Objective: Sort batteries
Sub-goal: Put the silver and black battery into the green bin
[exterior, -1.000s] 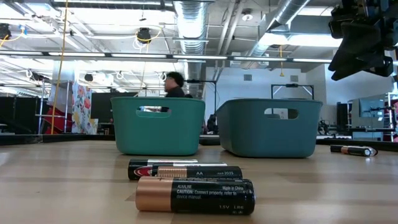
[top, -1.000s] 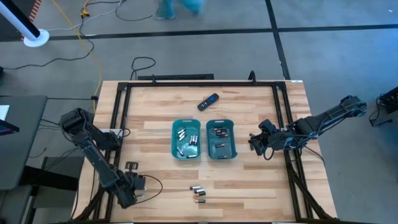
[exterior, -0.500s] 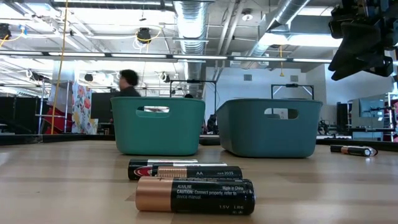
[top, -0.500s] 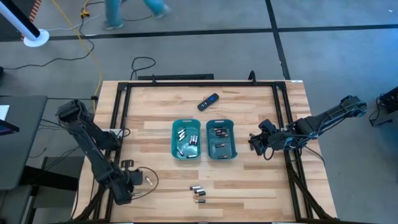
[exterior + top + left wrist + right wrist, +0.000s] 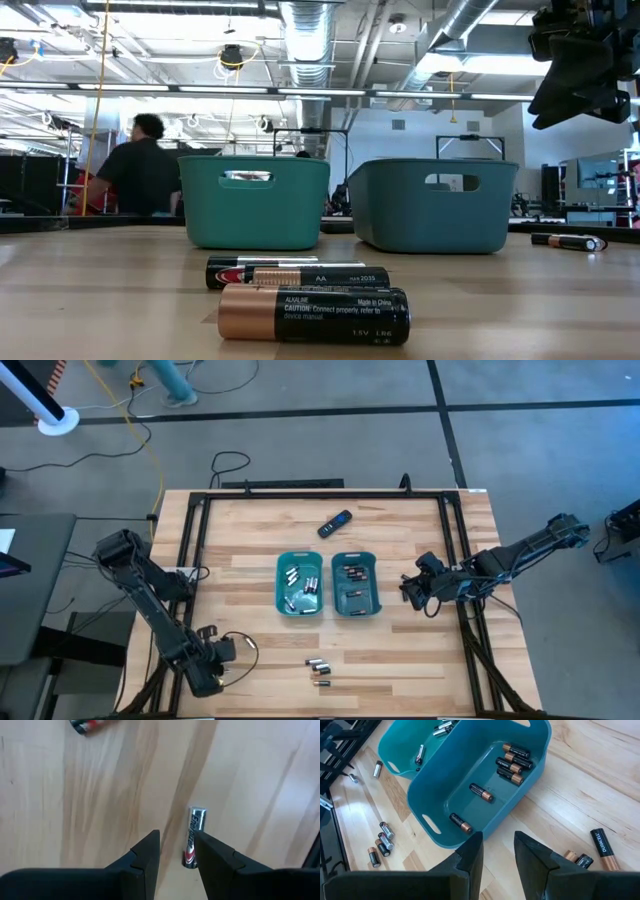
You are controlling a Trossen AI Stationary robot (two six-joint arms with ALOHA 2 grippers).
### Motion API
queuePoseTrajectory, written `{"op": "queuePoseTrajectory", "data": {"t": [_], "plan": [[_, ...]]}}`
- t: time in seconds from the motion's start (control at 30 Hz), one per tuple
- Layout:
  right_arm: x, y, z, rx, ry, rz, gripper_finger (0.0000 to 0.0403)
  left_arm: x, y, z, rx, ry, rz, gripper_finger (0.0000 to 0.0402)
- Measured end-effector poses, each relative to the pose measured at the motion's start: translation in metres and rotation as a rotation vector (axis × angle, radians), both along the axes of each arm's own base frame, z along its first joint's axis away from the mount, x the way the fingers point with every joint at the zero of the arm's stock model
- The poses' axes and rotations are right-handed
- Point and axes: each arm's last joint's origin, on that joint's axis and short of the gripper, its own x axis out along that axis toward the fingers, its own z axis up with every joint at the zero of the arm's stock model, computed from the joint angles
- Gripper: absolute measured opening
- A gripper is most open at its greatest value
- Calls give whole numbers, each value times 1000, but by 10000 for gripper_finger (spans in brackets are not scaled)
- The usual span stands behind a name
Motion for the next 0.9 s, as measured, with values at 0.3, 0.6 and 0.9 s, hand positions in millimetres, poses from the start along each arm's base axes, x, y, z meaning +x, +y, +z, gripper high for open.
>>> {"op": "queuePoseTrajectory", "data": {"t": [0.3,0.6,0.9], "plan": [[0,0,0,-2,0,2,127,4,-7,-1,-76,-24,59,115],[0,0,0,-2,1,2,127,7,-17,-19,-62,20,53,102],[0,0,0,-6,2,5,127,6,-17,-36,26,72,14,67]]}}
